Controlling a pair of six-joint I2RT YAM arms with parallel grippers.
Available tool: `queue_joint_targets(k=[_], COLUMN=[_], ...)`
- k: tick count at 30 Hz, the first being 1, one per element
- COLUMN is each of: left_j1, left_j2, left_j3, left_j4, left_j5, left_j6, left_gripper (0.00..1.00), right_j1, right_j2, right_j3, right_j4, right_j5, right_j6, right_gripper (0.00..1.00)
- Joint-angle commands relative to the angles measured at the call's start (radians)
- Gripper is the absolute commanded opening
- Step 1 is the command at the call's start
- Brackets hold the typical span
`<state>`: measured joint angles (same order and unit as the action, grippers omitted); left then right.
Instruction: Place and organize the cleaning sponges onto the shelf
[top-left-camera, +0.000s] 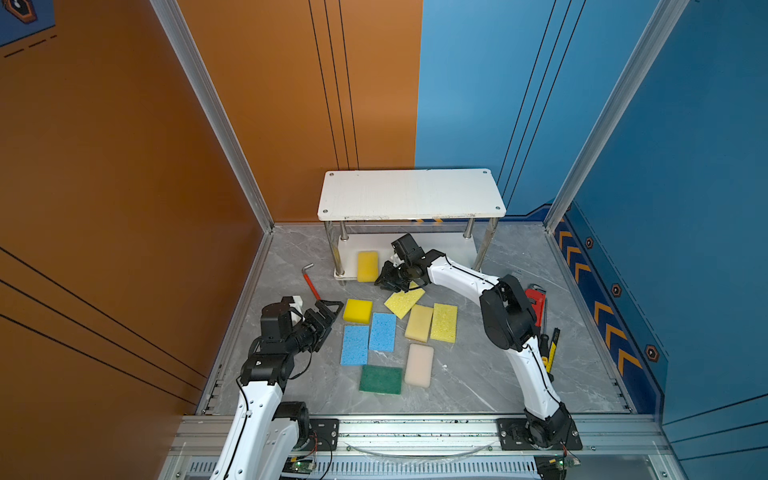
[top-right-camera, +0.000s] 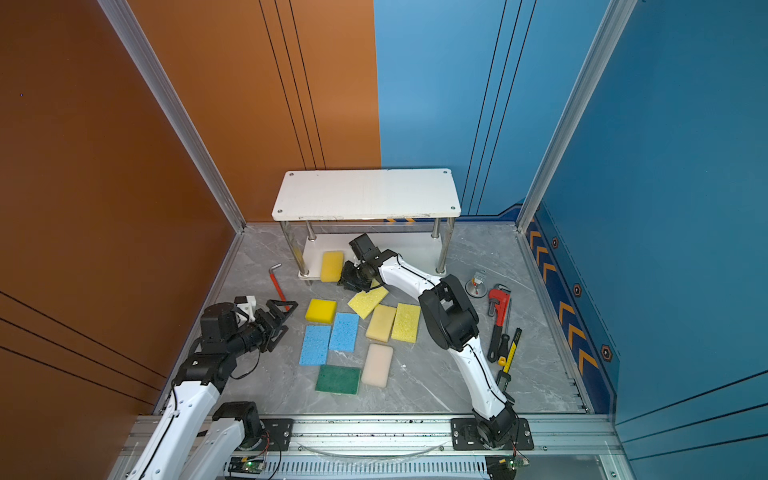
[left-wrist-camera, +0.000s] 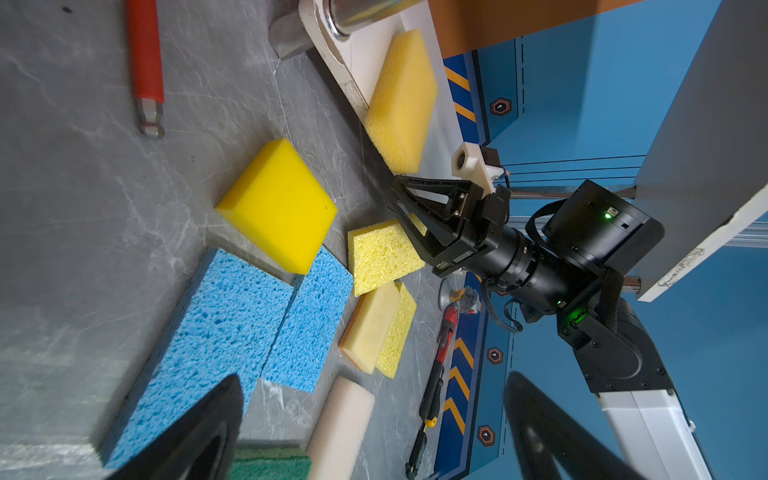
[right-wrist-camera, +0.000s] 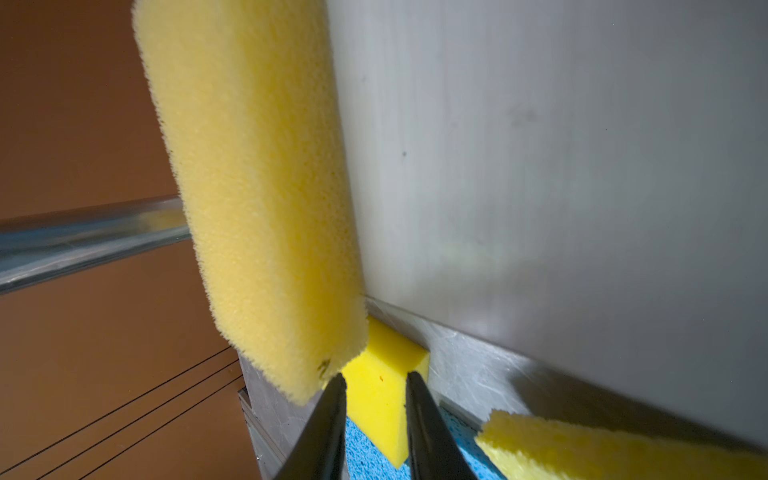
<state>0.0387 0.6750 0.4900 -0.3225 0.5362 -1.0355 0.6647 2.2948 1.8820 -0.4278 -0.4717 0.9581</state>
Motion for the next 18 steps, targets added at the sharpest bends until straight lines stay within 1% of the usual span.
queue_joint_targets(k=[1,18], left_j1=[0.011,0.03], left_j2=[-0.011,-0.023], left_j3=[0.002,-0.008], left_j4=[-0.027,-0.034], left_j5=[0.008,0.017], left_j6=[0.028,0.023], left_gripper=[0.98,0.98], right_j1=[-0.003,-0.002], right_j2=[0.027,0.127], right_j3=[0.045,0.187], right_j4=[-0.022,-0.023], right_j5=[-0.004,-0.023], right_j6=[0.008,0.037], right_gripper=[0.27,0.27])
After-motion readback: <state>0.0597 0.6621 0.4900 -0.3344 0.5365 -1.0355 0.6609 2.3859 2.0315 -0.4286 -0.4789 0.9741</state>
